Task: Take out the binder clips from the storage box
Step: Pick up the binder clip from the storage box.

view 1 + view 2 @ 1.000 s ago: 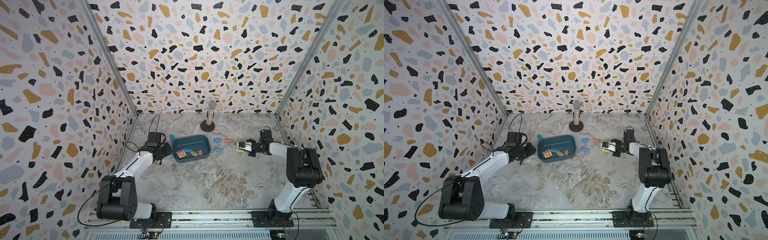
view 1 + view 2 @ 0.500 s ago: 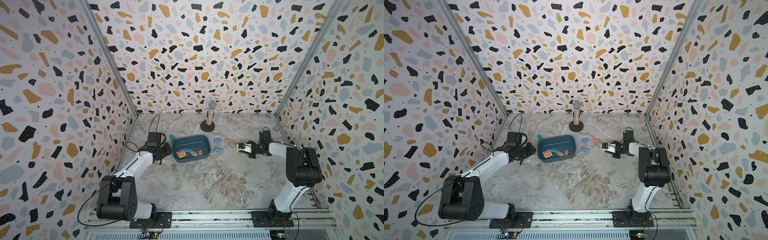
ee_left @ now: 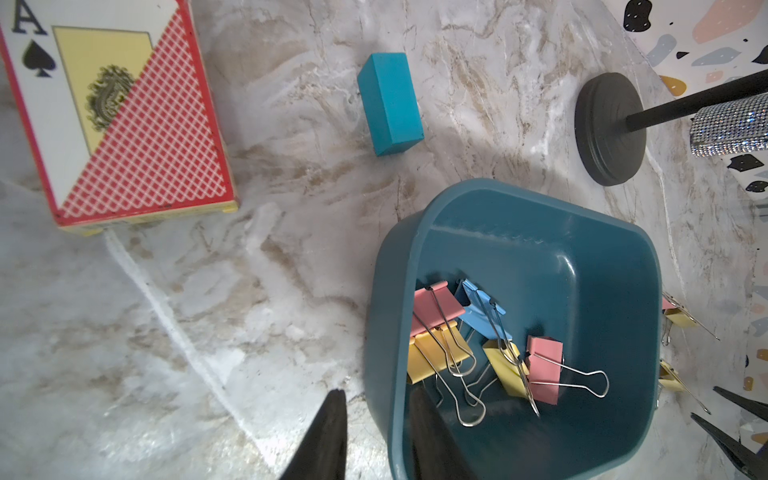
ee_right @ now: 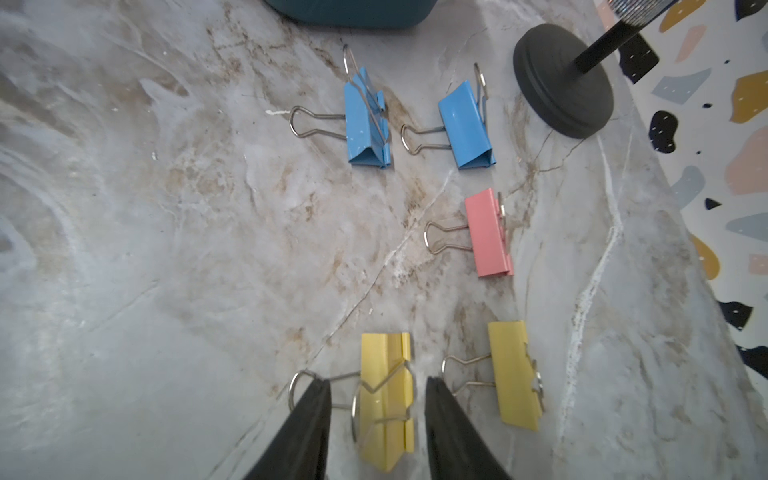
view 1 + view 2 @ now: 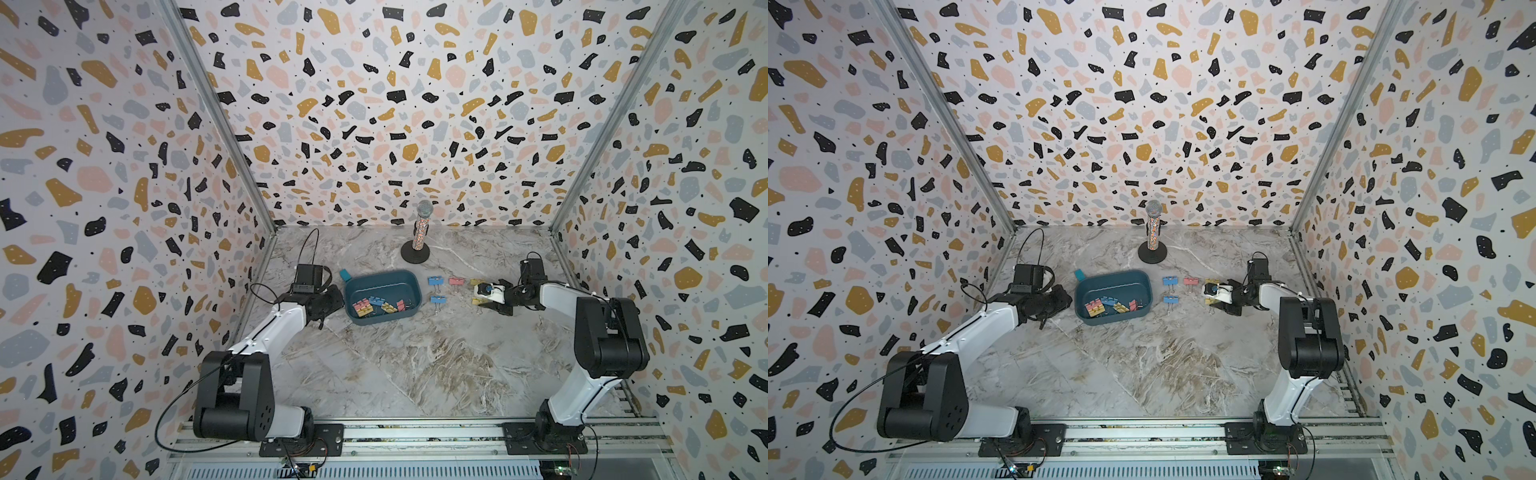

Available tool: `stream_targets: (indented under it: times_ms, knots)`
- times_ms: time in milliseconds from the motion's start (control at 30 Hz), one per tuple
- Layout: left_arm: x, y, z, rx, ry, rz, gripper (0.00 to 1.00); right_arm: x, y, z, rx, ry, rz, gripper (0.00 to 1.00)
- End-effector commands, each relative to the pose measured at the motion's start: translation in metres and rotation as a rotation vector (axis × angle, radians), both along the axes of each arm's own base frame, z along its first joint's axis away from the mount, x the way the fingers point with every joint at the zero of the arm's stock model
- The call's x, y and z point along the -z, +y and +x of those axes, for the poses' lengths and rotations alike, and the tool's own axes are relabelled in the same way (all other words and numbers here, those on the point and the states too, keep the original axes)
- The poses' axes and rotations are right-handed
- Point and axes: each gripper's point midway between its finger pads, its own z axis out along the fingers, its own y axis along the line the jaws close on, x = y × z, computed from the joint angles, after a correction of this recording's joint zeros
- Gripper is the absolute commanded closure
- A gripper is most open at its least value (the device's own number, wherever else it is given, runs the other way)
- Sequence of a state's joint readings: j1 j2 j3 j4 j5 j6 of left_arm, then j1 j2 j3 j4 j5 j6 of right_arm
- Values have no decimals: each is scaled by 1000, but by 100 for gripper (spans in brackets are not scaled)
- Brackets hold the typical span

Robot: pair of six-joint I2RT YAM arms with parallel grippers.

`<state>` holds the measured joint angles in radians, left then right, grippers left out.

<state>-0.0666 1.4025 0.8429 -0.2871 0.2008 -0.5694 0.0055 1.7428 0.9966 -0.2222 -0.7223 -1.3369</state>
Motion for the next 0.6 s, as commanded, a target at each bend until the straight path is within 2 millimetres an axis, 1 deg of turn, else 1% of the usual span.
stream_targets:
  times_ms: [0, 133, 200, 300, 400, 500, 567]
  knots:
    - [-5, 2, 2, -5, -31, 5, 70, -34, 2, 1, 8, -28, 33, 53]
    - [-5, 2, 1, -7, -32, 3, 70, -50, 6, -1, 13, -41, 61, 53]
    - [-5, 2, 1, -7, -33, 4, 70, -61, 9, -3, 25, -43, 76, 52]
    - [-3, 1, 2, -10, -35, -2, 70, -79, 17, -10, 18, -25, 110, 52]
    - [-1, 1, 2, -11, -34, -8, 70, -94, 31, -16, 10, -7, 125, 52]
    - [-1, 0, 2, -11, -34, -13, 70, -103, 52, -26, -21, -4, 115, 54]
    - [-4, 0, 2, -9, -42, -16, 70, -111, 68, -31, -34, -2, 119, 57]
